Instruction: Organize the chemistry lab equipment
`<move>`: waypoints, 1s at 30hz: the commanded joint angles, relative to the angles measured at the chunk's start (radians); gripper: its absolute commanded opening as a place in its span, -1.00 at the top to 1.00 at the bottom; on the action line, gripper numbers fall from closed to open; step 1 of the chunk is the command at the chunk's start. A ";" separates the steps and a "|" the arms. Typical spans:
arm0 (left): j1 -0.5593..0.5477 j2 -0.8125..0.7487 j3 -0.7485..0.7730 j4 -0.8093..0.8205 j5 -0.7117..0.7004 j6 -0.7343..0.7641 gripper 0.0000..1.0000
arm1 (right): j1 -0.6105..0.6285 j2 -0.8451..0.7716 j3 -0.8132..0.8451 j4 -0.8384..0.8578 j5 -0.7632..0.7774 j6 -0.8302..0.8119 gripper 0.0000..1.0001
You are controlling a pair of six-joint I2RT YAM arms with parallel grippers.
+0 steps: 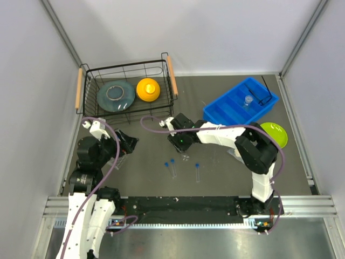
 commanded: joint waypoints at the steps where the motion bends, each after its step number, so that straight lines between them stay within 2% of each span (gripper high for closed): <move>1: 0.004 -0.009 0.017 0.010 -0.006 0.025 -0.84 | 0.007 0.028 0.044 0.014 0.050 0.021 0.34; 12: 0.004 -0.017 0.009 0.020 0.017 0.001 -0.84 | -0.002 -0.015 0.030 0.019 0.077 0.003 0.82; 17: 0.004 -0.020 0.012 0.020 0.029 -0.009 -0.84 | -0.031 -0.089 0.028 0.020 -0.056 -0.033 0.86; 23: 0.004 -0.017 0.002 0.056 0.067 -0.041 -0.84 | -0.046 -0.254 -0.024 0.013 -0.215 -0.120 0.87; 30: 0.004 -0.002 0.011 0.095 0.106 -0.061 -0.84 | -0.146 -0.449 -0.084 -0.079 -0.365 -0.244 0.89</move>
